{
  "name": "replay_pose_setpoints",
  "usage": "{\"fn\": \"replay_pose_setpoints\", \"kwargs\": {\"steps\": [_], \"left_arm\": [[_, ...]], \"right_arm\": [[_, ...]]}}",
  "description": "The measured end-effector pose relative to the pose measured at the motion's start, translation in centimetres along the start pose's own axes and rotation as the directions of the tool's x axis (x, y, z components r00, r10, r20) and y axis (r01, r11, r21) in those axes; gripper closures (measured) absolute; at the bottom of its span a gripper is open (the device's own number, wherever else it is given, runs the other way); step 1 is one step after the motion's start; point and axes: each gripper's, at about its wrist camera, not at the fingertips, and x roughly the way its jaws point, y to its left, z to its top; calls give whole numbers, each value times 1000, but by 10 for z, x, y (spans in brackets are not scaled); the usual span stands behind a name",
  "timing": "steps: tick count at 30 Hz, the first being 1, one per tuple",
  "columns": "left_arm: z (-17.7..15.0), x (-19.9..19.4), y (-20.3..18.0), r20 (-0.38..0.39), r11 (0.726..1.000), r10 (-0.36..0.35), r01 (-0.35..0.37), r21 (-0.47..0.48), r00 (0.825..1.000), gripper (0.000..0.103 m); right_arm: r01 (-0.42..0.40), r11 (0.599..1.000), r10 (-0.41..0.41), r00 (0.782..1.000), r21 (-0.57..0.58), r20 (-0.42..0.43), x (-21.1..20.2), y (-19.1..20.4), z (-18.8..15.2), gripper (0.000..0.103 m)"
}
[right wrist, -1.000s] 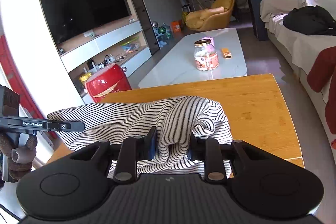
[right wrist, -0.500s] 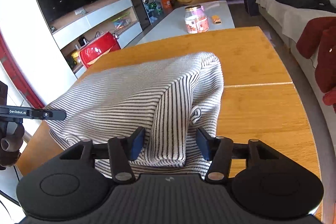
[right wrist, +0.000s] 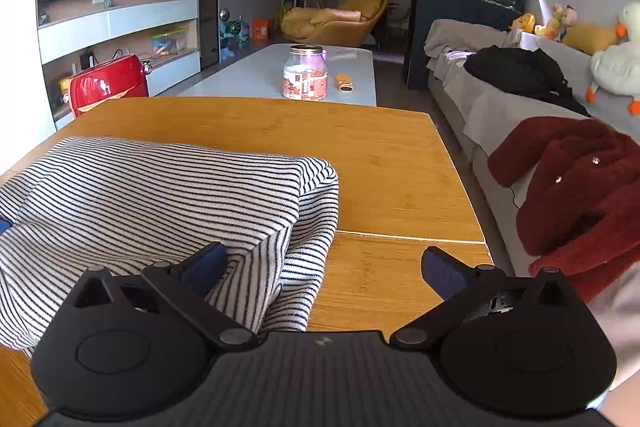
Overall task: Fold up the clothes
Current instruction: 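Open both grippers and press the folded sweater flat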
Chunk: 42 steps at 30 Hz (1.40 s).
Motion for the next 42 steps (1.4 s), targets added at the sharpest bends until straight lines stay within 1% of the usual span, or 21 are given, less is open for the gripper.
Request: {"fn": "replay_pose_setpoints", "kwargs": {"steps": [2, 4, 7, 9, 12, 13, 15, 16, 18, 19, 21, 24, 27, 29, 31, 34, 38, 42], "left_arm": [[4, 3, 3, 12, 1000, -8, 7, 16, 1000, 7], [11, 7, 10, 23, 1000, -2, 1, 11, 1000, 7], [26, 20, 18, 49, 1000, 26, -26, 16, 998, 7], [40, 31, 21, 63, 999, 50, -51, 16, 997, 5], [61, 45, 22, 71, 996, 93, -93, 4, 993, 5], [67, 48, 21, 70, 994, 107, -107, -6, 992, 5], [75, 50, 15, 65, 991, 134, -132, -32, 989, 5], [74, 46, 10, 67, 992, 128, -126, -30, 990, 5], [67, 39, -4, 69, 996, 88, -89, 8, 994, 5], [60, 36, -12, 56, 997, 69, -71, 29, 996, 5], [46, 31, -25, 30, 997, 34, -36, 62, 999, 5], [26, 25, -39, -9, 997, -10, 11, 81, 1000, 5], [12, 26, -42, -55, 996, -41, 46, 76, 998, 5], [7, 28, -41, -80, 995, -46, 53, 84, 996, 4], [7, 36, -34, -94, 994, -27, 37, 100, 995, 4], [17, 44, -20, -76, 995, -45, 52, 84, 996, 4], [35, 57, -7, -40, 996, -18, 22, 91, 999, 3], [54, 69, 4, -11, 996, -2, 3, 86, 1000, 3]], "right_arm": [[-6, 1000, 6, 1000, 25, -11, -3, -1, -1, 0], [-9, 999, 10, 1000, 49, -18, -5, 0, -3, 0], [-29, 995, 31, 999, 91, -30, -10, 1, -6, 0], [-58, 992, 62, 997, 108, -35, -12, 5, -9, 0], [-124, 984, 131, 990, 127, -48, -15, 7, -9, 0], [-134, 983, 140, 989, 129, -43, -17, 7, -7, 0], [-130, 983, 131, 991, 130, 0, -27, 4, -1, 0], [-122, 984, 120, 992, 126, 24, -32, 2, 3, 0], [-108, 987, 102, 993, 121, 51, -36, -3, 11, 0], [-99, 988, 93, 994, 123, 53, -34, -7, 16, 0], [-75, 990, 71, 997, 123, 41, -23, -11, 23, 0], [-26, 996, 28, 1000, 85, -14, 3, -9, 23, 0], [11, 998, -6, 996, 55, -85, 20, -1, 11, 0], [29, 996, -25, 998, 79, -62, 14, 3, 4, 0], [25, 997, -20, 998, 72, -64, 8, 6, 0, 0], [35, 998, -31, 997, 52, -63, -4, 14, -8, 0], [-20, 999, 24, 996, 39, -86, -17, 25, -16, 0], [-113, 990, 120, 988, 79, -98, -23, 37, -25, 0]]}}
